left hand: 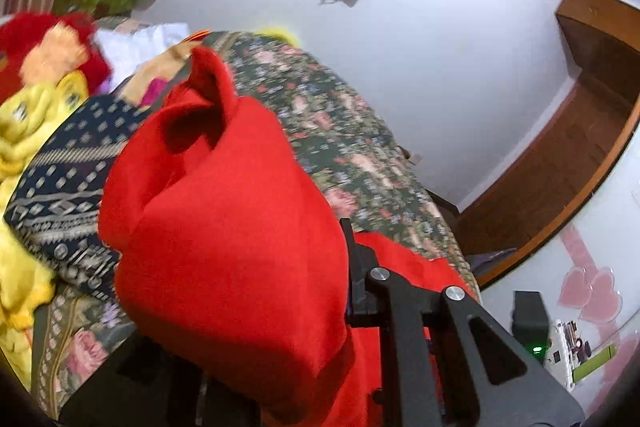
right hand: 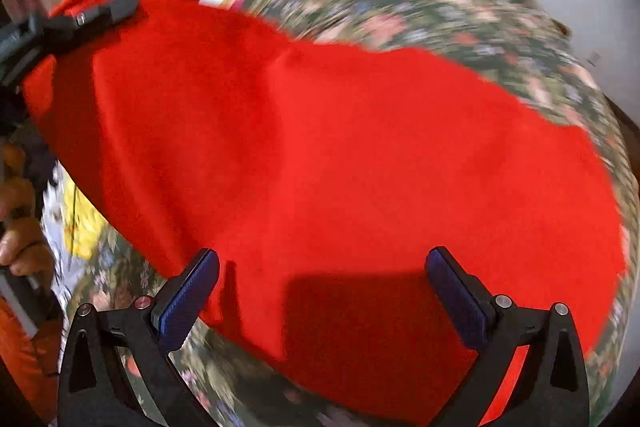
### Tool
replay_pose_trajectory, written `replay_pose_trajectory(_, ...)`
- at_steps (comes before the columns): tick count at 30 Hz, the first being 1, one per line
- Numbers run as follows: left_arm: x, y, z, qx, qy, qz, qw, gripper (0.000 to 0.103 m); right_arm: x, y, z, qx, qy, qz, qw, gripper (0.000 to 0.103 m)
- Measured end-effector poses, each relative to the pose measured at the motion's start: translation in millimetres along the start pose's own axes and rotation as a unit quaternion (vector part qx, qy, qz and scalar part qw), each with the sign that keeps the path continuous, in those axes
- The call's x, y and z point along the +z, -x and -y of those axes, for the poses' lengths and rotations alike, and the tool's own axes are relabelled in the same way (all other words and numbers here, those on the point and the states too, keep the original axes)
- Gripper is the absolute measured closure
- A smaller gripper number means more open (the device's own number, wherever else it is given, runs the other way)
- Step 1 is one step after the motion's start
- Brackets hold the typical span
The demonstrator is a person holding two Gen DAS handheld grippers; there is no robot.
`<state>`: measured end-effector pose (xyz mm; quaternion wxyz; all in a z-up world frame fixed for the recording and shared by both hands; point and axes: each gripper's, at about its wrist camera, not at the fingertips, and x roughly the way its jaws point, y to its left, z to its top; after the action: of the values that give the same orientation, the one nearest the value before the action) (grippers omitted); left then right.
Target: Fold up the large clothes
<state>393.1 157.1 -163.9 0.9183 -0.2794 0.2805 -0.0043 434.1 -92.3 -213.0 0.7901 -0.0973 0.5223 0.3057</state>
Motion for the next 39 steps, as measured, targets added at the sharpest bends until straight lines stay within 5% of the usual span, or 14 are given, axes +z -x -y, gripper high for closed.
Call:
replay_pose_trajectory(9,-11.5,-37.4,158.2,-0.052,-0.154,-0.012,0.9866,0.088,-52.6,118.5,108.6,-0.1,-0.098,0.107,0.984,0.0)
replay_pose_trajectory(14,-73.1,-89.5,221.4,-0.083,-0.227,-0.116,0.9636,0.088,-94.0,163.6,159.0,-0.124,-0.169,0.133,0.969,0.0)
replay_pose_trajectory(18,-146.0,-147.2,220.9,-0.021,-0.284,-0.241,0.928,0.088,-120.2,174.6,184.9,-0.098,-0.228,0.132,0.96,0.0)
replay_pose_trajectory(21,-166.8,-148.8,208.4,-0.014,-0.29,-0.254,0.9226,0.087,-130.4,171.7,197.7,-0.076,-0.254,0.123,0.956,0.0)
replay_pose_trajectory(23,-167.5,-134.6,213.6,-0.036,-0.3,-0.258,0.9177,0.072,-134.7,168.8,198.3,-0.077,-0.255,0.117,0.957,0.0)
replay_pose_trajectory(25,-168.3,-123.7,216.1,-0.085,-0.297,-0.288,0.9066,0.044,-134.2,165.6,196.7,-0.078,-0.252,0.109,0.958,0.0)
replay_pose_trajectory(27,-169.8,-106.1,219.5,-0.111,-0.306,-0.299,0.897,0.041,-132.6,163.3,193.2,-0.074,-0.25,0.107,0.96,0.0)
replay_pose_trajectory(32,-144.9,-61.8,207.8,-0.108,-0.326,-0.258,0.9031,0.04,-116.8,160.5,178.1,-0.031,-0.24,0.117,0.963,0.0)
replay_pose_trajectory(37,-101.6,-35.2,176.0,-0.048,-0.313,-0.186,0.9302,0.013,-85.2,133.5,157.6,-0.002,-0.223,0.099,0.97,0.0)
replay_pose_trajectory(39,-91.9,-33.9,157.9,-0.015,-0.308,-0.173,0.9355,0.012,-74.8,117.8,149.3,0.014,-0.216,0.087,0.972,0.0)
